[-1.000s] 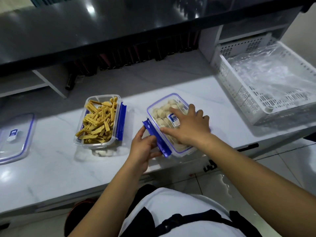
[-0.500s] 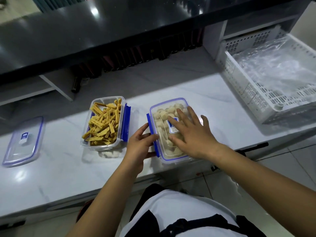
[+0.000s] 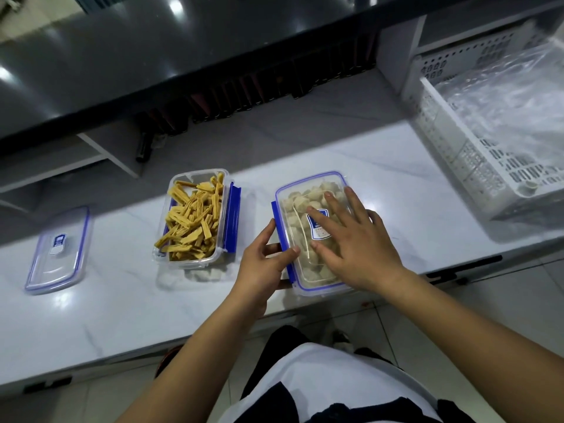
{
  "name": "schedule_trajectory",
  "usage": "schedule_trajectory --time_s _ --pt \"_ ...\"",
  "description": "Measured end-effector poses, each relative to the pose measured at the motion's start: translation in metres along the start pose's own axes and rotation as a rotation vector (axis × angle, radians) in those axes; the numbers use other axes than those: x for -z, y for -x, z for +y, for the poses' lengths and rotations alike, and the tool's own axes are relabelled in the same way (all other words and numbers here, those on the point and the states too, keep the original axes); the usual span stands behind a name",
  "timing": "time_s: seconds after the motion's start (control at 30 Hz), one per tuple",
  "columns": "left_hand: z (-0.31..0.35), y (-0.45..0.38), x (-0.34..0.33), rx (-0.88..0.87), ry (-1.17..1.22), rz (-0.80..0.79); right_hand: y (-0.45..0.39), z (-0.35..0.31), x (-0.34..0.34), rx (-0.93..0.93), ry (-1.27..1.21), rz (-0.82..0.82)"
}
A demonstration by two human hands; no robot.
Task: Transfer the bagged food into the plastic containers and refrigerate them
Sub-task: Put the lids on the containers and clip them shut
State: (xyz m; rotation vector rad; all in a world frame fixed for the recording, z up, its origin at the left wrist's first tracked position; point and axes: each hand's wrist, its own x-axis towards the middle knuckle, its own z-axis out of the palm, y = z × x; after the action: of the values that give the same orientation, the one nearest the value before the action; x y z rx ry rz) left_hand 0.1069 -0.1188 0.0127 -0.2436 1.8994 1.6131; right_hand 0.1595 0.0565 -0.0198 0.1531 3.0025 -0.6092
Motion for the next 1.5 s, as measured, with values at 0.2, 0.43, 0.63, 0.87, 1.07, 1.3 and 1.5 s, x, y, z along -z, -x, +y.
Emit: schedule_trajectory --time_s 0.2,0.43,0.63,0.87,1.07,1.3,1.5 --pt "-0.004 0.000 -0.002 -0.010 -0.001 -0.001 0.001 0.001 0.001 0.005 -0.263 0.134" --pt "-0.007 0.000 0.002 -0.009 0.027 -0.014 0.015 0.034 0.030 -0.588 -1.310 0.228" --pt "-0.006 -0.001 0.003 0.003 0.037 -0.006 0.021 0.052 0.034 -0.717 -1.397 -0.043" --pt "-0.006 -0.002 0.003 0.004 0.045 -0.006 0.015 0.054 0.037 -0.744 -1.278 -0.141" --pt "-0.007 -0.002 0.003 0.005 0.046 -0.007 0.011 0.056 0.043 -0.719 -1.204 -0.258" --pt "-0.007 -0.003 0.003 0.013 0.025 -0.001 0.013 0.042 0.045 -0.645 -1.148 -0.090" --pt "-0.005 -0.007 0.001 0.011 0.017 0.023 0.010 0.039 0.045 -0.576 -0.992 0.006"
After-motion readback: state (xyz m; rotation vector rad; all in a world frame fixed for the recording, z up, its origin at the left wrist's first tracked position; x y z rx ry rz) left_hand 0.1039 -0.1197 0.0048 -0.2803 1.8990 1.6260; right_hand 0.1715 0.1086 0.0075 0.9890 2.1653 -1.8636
